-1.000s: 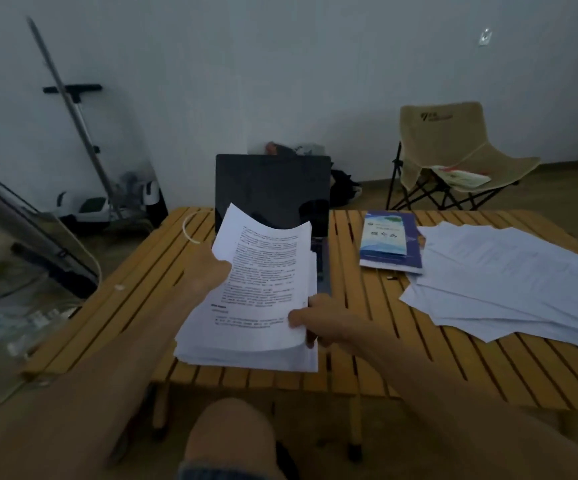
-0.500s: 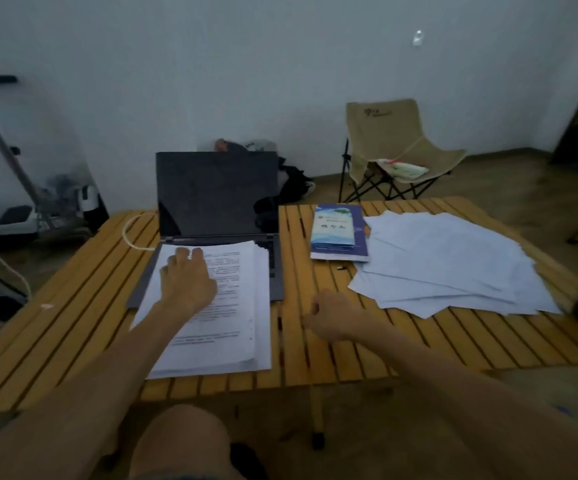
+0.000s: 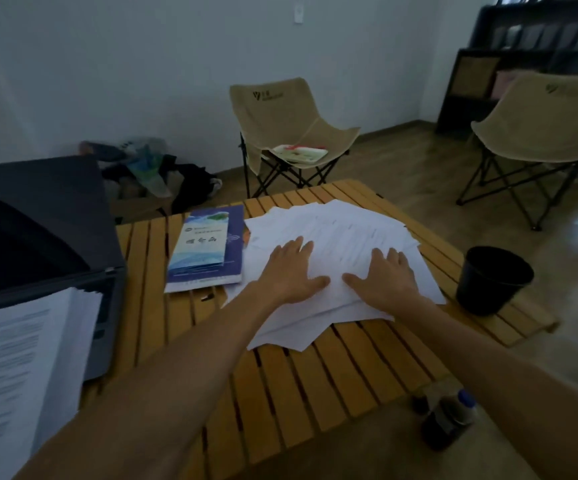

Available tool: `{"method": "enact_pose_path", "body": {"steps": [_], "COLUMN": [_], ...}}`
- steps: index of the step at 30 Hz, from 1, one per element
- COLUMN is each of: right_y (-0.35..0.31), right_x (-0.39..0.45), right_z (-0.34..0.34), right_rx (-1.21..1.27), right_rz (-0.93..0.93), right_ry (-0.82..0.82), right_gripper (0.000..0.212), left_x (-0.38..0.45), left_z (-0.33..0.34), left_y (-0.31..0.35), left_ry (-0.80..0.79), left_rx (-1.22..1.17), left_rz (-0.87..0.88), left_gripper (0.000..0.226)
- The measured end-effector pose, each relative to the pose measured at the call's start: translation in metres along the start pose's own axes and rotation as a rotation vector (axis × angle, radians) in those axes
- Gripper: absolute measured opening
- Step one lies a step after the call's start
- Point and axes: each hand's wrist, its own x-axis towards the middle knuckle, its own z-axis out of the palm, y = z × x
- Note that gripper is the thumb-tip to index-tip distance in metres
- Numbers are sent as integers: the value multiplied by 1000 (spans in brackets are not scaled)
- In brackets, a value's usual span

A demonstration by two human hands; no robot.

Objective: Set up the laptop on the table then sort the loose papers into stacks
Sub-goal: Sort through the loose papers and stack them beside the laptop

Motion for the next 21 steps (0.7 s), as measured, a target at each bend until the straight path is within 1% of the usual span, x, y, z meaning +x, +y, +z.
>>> {"method": "enact_pose_path", "body": {"steps": [1, 2, 3, 5, 8, 10, 13, 16, 17, 19, 21], "right_y": [3, 5, 7, 10, 16, 17, 14, 10, 9, 7, 9], "right_x": [7, 11, 15, 21, 30, 30, 25, 14, 8, -5, -15], "right_z": [4, 6, 6, 3, -7, -14, -21, -24, -26, -37, -55], "right_rx": [47, 117, 210, 418, 659, 745, 689, 684, 669, 523, 390], "right_rz": [12, 27, 54, 142, 302, 368, 425, 409, 387, 290, 147], "right_ry": [17, 46, 91, 183, 224, 240, 245, 249, 252, 300, 431], "right_gripper": [92, 87, 78, 63, 50, 43, 38, 40, 37, 29, 28], "left_x": [11, 15, 15, 9, 0, -3, -11, -23, -27, -36, -46], "left_z": [8, 16, 24, 37, 42, 40, 41, 39, 38, 36, 32], "left_y": [0, -1, -3, -6, -4, -1, 0, 3, 5, 8, 9], "left_ry": [-29, -49, -34, 84, 278, 344, 357, 347, 340, 303, 275], "left_rx": [8, 5, -8, -37, -56, -63, -91, -104, -103, -130, -199], "left_rz": [13, 25, 37, 61, 109, 144, 175, 184, 186, 177, 145], "left_gripper": [91, 92, 90, 84, 69, 60, 54, 52, 51, 53, 63]}}
